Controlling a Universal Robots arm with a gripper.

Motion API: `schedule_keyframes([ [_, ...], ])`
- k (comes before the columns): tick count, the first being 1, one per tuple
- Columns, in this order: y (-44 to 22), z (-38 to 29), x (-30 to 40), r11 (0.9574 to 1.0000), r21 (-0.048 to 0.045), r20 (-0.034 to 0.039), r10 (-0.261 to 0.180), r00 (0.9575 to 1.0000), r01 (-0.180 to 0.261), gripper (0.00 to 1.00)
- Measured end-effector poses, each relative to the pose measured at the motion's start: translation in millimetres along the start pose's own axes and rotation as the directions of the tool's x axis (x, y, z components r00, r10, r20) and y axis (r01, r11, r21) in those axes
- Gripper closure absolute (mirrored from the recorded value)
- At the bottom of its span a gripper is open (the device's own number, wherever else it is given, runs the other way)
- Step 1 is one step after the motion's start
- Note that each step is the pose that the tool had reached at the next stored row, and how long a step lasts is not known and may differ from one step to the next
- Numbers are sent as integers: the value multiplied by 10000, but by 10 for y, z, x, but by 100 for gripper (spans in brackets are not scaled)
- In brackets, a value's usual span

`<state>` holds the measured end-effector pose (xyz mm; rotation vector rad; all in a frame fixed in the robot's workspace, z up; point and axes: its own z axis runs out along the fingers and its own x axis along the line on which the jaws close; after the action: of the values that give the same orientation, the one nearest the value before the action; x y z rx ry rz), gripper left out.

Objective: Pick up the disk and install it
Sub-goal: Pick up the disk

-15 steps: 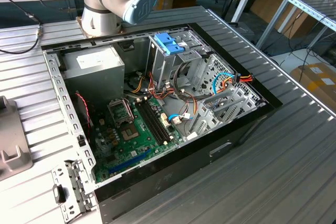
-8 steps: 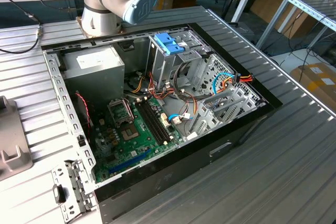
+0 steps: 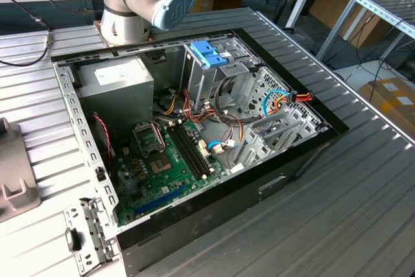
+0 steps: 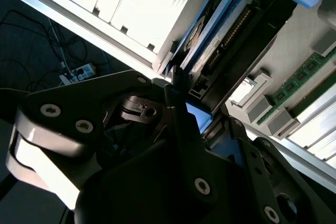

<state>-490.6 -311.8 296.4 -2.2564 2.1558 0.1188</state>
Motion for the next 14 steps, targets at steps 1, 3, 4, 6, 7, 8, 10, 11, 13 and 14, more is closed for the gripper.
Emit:
schedule_keyframes([
  [1, 0, 0, 0, 10000, 0, 0, 0, 10000, 0, 63],
  [3, 0, 1, 0, 10000, 0, 0, 0, 10000, 0, 63],
  [4, 0, 1, 0, 10000, 0, 0, 0, 10000, 0, 63],
  [6, 0, 1, 0, 10000, 0, 0, 1, 10000, -1, 63],
  [7, 0, 1, 0, 10000, 0, 0, 1, 10000, -1, 63],
  [8, 0, 1, 0, 10000, 0, 0, 0, 10000, 0, 63],
  [10, 1, -15, -2, 10000, 2, 5, 0, 10000, 0, 63],
  [11, 1, -25, -2, 10000, 1, 10, 0, 10000, 0, 63],
  [13, 2, -46, -3, 10000, 1, 22, -1, 10000, 1, 63],
  [14, 2, -57, -4, 10000, 0, 27, -1, 10000, 1, 63],
])
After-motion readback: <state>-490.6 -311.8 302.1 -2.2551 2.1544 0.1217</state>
